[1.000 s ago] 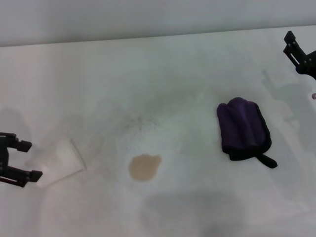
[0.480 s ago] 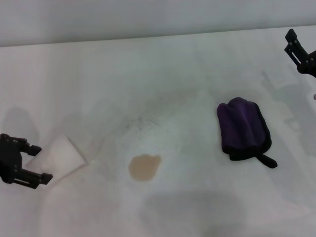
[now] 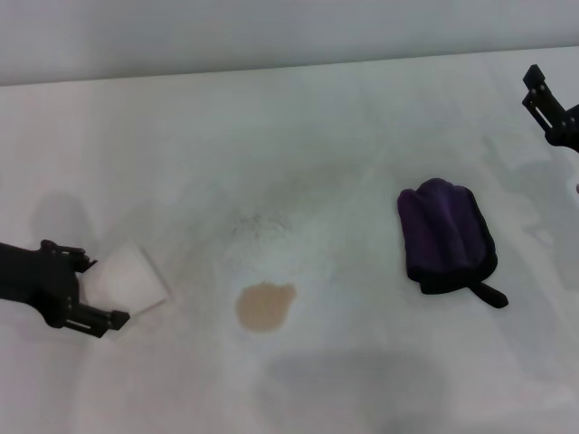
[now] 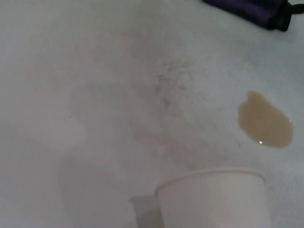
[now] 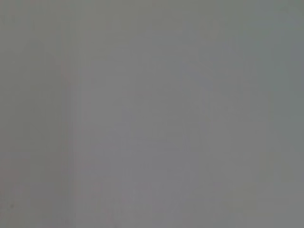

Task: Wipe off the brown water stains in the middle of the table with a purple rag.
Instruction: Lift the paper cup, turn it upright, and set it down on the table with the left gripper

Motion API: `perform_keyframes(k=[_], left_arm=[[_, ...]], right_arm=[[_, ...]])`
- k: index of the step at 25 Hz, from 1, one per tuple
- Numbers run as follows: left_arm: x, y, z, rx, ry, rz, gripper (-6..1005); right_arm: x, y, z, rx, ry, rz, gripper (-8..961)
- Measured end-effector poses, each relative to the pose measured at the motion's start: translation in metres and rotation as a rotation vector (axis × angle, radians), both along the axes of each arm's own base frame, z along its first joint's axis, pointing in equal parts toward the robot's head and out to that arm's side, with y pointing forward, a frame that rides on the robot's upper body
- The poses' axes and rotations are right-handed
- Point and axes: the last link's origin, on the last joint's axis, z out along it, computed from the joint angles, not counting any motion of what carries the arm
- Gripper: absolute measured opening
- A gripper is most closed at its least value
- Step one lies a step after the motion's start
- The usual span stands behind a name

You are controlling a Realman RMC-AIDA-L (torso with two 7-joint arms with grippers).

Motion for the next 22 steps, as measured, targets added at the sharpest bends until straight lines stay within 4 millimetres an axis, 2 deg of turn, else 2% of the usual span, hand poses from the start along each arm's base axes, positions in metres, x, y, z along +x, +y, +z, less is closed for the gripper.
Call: perform_keyframes(k=[10, 12, 15, 21, 22], left_arm=[[0.016, 0.01, 0.002, 0.054, -0.089, -0.034, 849], [0.021, 0.012, 0.006, 0.08, -0.12, -0.042, 806], [0.029, 0.014, 0.012, 0.148, -0.224, -0.078, 742], [0.034, 0.016, 0.016, 0.273, -0.376, -0.12, 698], [0.035, 0.015, 0.015, 0.334, -0.452, -0.139, 689]], right_arm=[[0.003, -0.003, 0.0, -0.001, -0.002, -0.011, 856], [0.003, -0.003, 0.0, -0.001, -0.002, -0.01, 856], [0.003, -0.003, 0.001, 0.001, -0.004, -0.005, 856], [0.002, -0.001, 0.002, 0.001, -0.016, 0.001, 856], [0.002, -0.001, 0.002, 0.001, -0.018, 0.001, 856]])
